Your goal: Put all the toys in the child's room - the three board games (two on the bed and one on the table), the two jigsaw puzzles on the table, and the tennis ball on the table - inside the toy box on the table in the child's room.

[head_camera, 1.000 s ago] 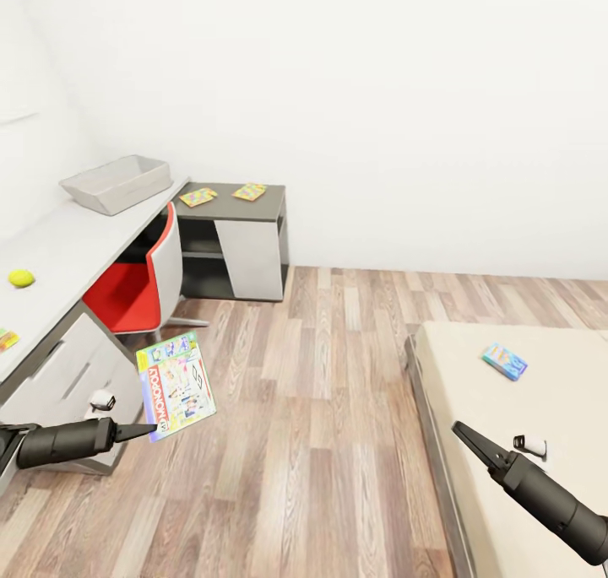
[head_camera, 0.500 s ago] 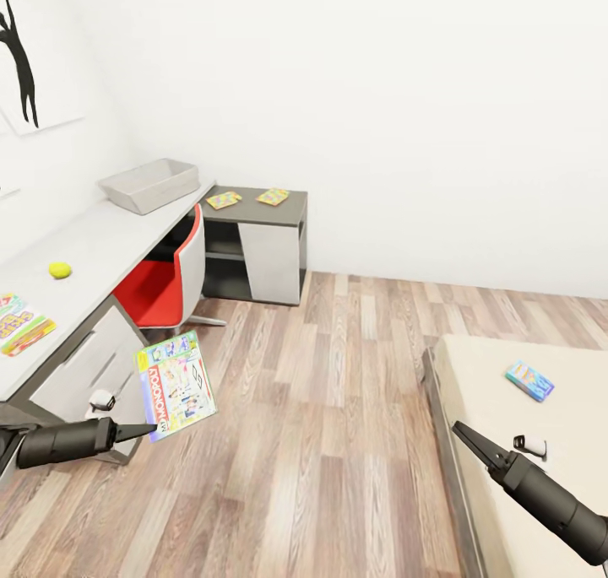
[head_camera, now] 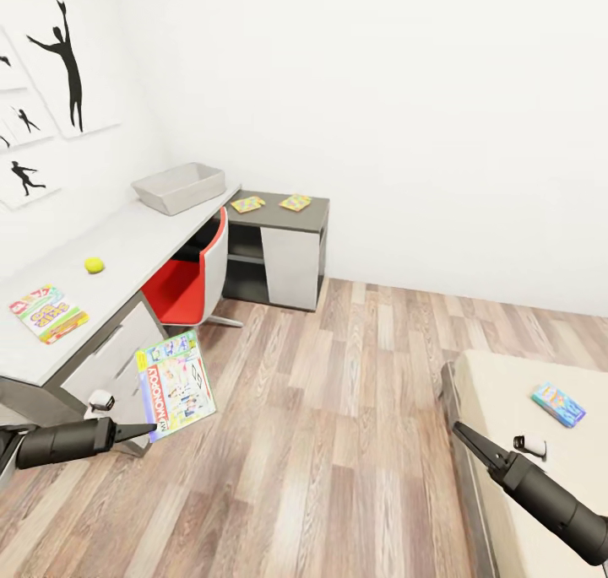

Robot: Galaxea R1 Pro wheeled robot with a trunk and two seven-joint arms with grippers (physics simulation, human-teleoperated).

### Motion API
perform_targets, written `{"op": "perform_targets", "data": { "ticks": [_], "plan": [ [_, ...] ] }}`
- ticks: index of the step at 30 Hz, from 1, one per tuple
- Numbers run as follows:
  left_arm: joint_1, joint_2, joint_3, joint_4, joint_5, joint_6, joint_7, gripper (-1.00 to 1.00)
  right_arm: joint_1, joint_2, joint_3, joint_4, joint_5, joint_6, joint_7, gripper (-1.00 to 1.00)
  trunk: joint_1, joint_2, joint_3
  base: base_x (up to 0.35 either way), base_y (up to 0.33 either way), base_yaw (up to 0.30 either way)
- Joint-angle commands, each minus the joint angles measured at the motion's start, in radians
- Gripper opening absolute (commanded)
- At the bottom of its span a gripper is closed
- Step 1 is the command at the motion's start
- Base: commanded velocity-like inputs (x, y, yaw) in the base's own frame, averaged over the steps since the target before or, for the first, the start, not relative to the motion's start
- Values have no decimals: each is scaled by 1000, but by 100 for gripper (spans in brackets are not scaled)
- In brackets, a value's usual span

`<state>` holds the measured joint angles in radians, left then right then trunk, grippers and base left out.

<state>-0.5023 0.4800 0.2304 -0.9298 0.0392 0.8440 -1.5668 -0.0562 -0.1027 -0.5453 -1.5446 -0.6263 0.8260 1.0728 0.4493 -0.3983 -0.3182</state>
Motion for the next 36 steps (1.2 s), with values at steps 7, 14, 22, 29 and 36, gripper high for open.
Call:
{"op": "perform_targets", "data": {
  "ticks": [7,14,22,29,36],
  "plan": [
    [-1,0,0,0,0,8,-4,-100,-1,0,-1,0,-3,5,1,100,1,-2,8,210,0,167],
    [-1,0,0,0,0,6,-4,-100,-1,0,-1,0,-3,3,1,100,1,-2,19,309,0,141],
    [-1,0,-1,0,-1,4,-4,-100,-1,0,-1,0,-3,-9,2,100,1,-2,31,326,0,124],
    [-1,0,-1,-1,-1,3,-4,-100,-1,0,-1,0,-3,-11,2,100,1,-2,42,329,-63,111],
    [-1,0,-2,-1,-1,3,-4,-100,-1,0,-1,0,-3,-11,2,100,1,-2,53,329,-113,90]
  ]
}}
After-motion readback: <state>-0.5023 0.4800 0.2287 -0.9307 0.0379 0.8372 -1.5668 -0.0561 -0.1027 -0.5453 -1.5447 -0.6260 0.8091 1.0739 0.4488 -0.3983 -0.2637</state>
